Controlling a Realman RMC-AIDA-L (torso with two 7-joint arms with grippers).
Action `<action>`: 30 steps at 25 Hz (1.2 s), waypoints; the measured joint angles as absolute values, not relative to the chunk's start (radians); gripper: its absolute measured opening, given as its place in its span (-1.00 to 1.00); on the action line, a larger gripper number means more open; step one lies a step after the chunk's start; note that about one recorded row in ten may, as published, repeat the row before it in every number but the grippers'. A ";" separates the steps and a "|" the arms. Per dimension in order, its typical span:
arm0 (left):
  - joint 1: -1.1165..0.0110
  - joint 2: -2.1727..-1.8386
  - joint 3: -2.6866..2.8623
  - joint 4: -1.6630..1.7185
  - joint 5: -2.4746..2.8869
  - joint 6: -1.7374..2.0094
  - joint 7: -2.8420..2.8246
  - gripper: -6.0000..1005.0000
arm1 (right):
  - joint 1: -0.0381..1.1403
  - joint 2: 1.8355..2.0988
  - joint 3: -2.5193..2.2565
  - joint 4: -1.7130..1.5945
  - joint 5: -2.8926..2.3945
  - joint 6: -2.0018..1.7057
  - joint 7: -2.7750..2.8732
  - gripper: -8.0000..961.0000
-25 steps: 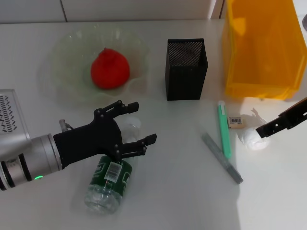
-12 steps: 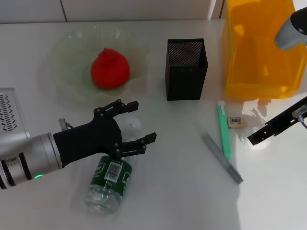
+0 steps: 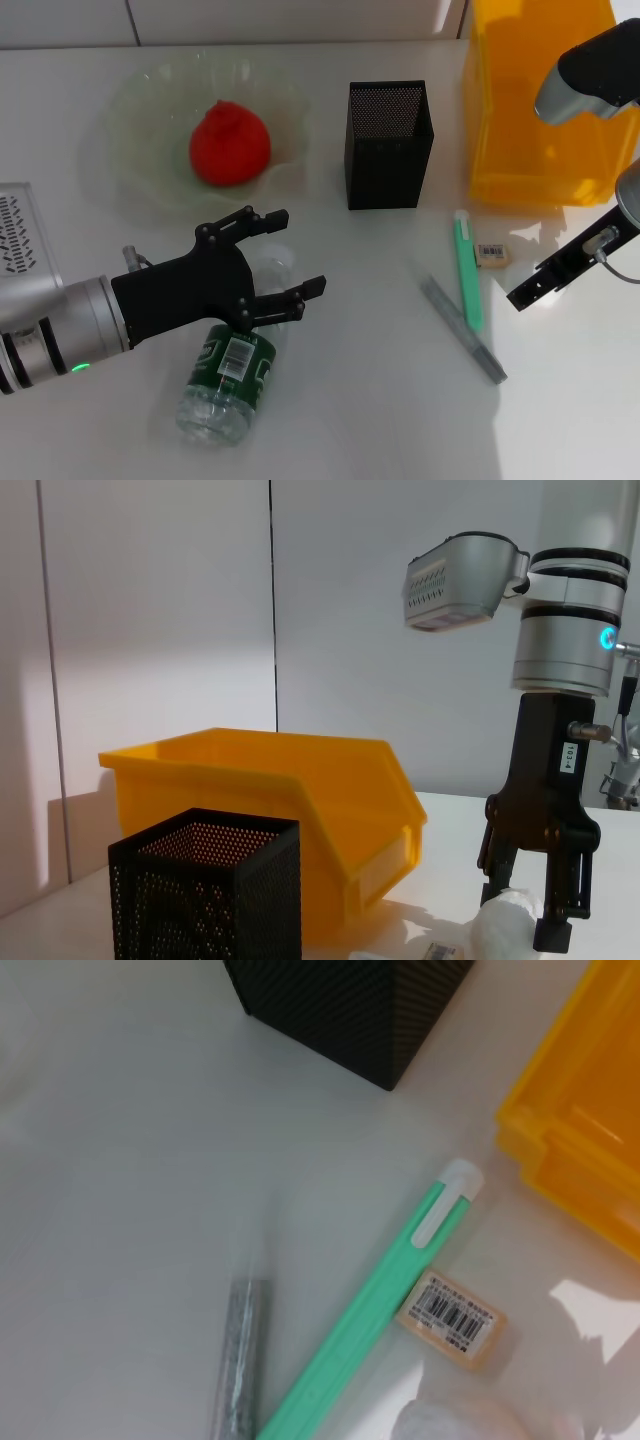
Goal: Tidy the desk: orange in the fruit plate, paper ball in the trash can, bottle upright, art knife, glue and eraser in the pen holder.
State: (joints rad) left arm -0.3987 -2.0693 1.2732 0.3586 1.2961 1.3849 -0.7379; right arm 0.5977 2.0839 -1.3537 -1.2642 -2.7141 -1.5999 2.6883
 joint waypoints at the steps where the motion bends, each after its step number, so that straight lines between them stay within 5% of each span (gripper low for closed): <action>1: -0.398 -2.069 1.273 0.359 1.296 1.385 -0.737 0.74 | 0.601 2.084 -1.357 -1.255 -2.714 -1.595 2.688 0.72; 11: -0.398 -2.069 1.274 0.354 1.296 1.383 -0.728 0.74 | 0.623 2.082 -1.382 -1.201 -2.715 -1.585 2.687 0.58; 17: -0.398 -2.069 1.278 0.354 1.296 1.381 -0.726 0.74 | 0.616 2.082 -1.379 -1.235 -2.715 -1.592 2.687 0.22; 19: -0.398 -2.069 1.279 0.354 1.296 1.381 -0.726 0.74 | 0.615 2.082 -1.374 -1.238 -2.715 -1.592 2.688 -0.13; 30: -0.397 -2.069 1.283 0.356 1.296 1.381 -0.725 0.73 | 0.607 2.083 -1.364 -1.296 -2.710 -1.628 2.689 -0.12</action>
State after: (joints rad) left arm -0.3973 -2.0693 1.2827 0.3558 1.2962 1.3805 -0.7255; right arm 0.6065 2.0832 -1.3643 -1.2963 -2.7096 -1.6281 2.6888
